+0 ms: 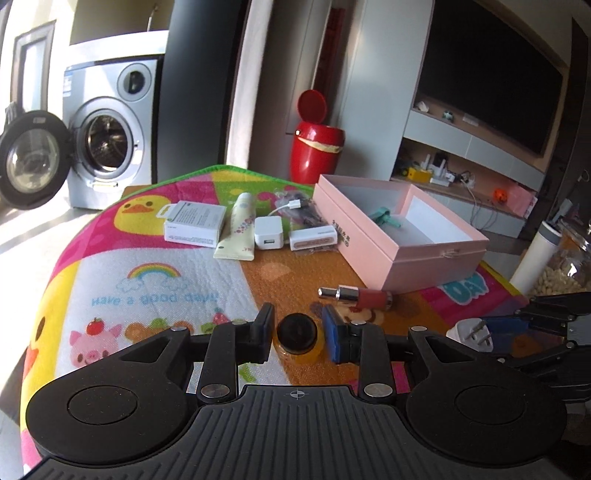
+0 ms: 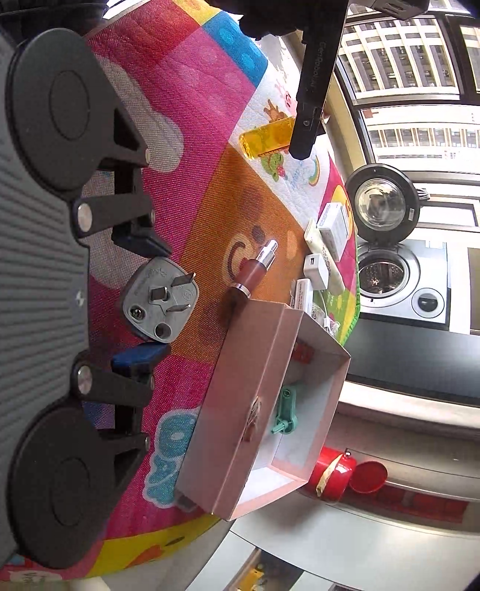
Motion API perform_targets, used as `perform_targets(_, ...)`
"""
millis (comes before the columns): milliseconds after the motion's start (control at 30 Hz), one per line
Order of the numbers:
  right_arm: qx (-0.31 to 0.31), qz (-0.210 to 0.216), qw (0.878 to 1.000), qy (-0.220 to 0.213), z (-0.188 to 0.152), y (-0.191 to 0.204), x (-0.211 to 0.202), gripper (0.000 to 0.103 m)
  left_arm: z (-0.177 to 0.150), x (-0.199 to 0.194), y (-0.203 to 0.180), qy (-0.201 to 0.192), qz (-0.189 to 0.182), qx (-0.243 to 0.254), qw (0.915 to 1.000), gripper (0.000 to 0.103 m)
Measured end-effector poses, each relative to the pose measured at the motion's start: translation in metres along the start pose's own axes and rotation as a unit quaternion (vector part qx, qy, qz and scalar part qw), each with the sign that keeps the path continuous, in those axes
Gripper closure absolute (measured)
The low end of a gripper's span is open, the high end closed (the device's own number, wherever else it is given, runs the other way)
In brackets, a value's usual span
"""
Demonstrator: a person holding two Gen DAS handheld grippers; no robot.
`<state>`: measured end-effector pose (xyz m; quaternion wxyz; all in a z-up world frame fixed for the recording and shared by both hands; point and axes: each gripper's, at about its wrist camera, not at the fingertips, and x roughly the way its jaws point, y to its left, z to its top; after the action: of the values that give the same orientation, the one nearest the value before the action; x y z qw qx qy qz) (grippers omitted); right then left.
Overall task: Organize rigid objects
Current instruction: 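Carry the bottle and plug to the pink box while the right tool releases the plug inside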
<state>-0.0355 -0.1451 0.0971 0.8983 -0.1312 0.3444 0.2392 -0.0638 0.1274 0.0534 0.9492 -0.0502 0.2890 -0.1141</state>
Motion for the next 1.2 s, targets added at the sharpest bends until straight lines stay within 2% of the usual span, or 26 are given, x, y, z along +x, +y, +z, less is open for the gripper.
perform_targets(100,0.001,-0.002,1.0,-0.004,-0.002,-0.001,-0.003,0.053,-0.006,-0.008,-0.018,-0.01,-0.009,0.022,0.9997,0.071)
perform_targets(267,0.0,-0.013,1.0,-0.012,-0.004,-0.001,-0.01,0.053,-0.013,-0.012,-0.034,-0.003,-0.03,0.038,0.9988,0.072)
perform_targets(300,0.0,-0.014,1.0,-0.013,-0.005,-0.002,-0.011,0.053,-0.014,-0.013,-0.037,-0.002,-0.034,0.04,0.9986,0.079)
perform_targets(500,0.0,-0.018,1.0,-0.019,-0.008,-0.011,-0.024,0.053,-0.012,-0.015,-0.06,-0.004,-0.064,0.065,0.9958,0.08)
perform_targets(667,0.0,-0.029,0.998,-0.05,0.002,-0.029,-0.043,0.053,0.013,-0.011,-0.077,-0.031,-0.092,0.08,0.992,0.08)
perform_targets(767,0.001,-0.05,0.995,-0.081,0.025,-0.048,-0.047,0.053,0.045,-0.002,-0.088,-0.073,-0.091,0.103,0.9878,0.08)
perform_targets(867,0.008,-0.075,0.992,-0.103,0.054,-0.07,-0.034,0.053,0.082,0.019,-0.097,-0.104,-0.087,0.108,0.9849,0.08)
perform_targets(967,0.025,-0.075,0.992,-0.098,0.078,-0.092,-0.01,0.053,0.11,0.053,-0.102,-0.111,-0.087,0.096,0.9854,0.08)
perform_targets(1067,0.04,-0.072,0.993,-0.08,0.093,-0.11,0.02,0.053,0.12,0.086,-0.105,-0.097,-0.093,0.08,0.9877,0.08)
perform_targets(1200,0.057,-0.053,0.996,-0.051,0.095,-0.128,0.057,0.053,0.113,0.119,-0.106,-0.067,-0.093,0.069,0.991,0.08)
